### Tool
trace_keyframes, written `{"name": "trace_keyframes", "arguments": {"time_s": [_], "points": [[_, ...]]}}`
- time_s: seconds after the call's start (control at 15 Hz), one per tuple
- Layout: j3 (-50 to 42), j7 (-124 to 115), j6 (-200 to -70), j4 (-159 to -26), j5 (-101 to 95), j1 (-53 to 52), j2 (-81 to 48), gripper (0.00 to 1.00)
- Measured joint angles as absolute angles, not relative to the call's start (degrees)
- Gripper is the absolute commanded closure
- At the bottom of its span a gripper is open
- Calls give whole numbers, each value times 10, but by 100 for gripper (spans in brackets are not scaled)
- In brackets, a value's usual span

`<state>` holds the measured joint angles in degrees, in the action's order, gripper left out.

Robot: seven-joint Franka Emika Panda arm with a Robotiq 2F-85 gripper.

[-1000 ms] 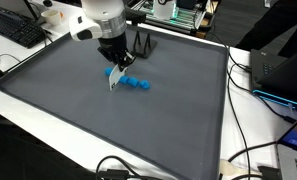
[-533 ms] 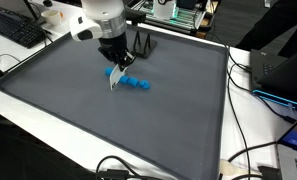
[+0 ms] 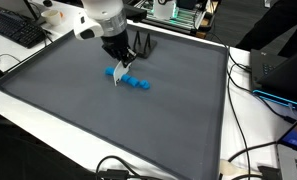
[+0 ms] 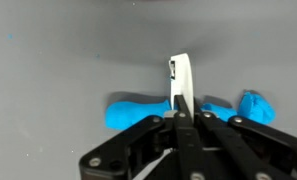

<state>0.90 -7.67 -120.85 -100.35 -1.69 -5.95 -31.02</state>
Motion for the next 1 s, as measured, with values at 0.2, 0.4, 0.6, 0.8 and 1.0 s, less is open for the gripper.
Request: {"name": "trace_keyframes", "arguments": {"time_s": [0.2, 0.4, 0.6, 0.8, 1.0], "points": [[10, -77, -1194, -1012, -11, -59, -304, 99], [11, -77, -1182, -1019, -11, -60, -296, 99], [11, -77, -1175, -1024, -12, -60, -286, 99], [10, -77, -1171, -1024, -17, -60, -273, 99], [10, -77, -1171, -1024, -29, -60, -258, 99]]}}
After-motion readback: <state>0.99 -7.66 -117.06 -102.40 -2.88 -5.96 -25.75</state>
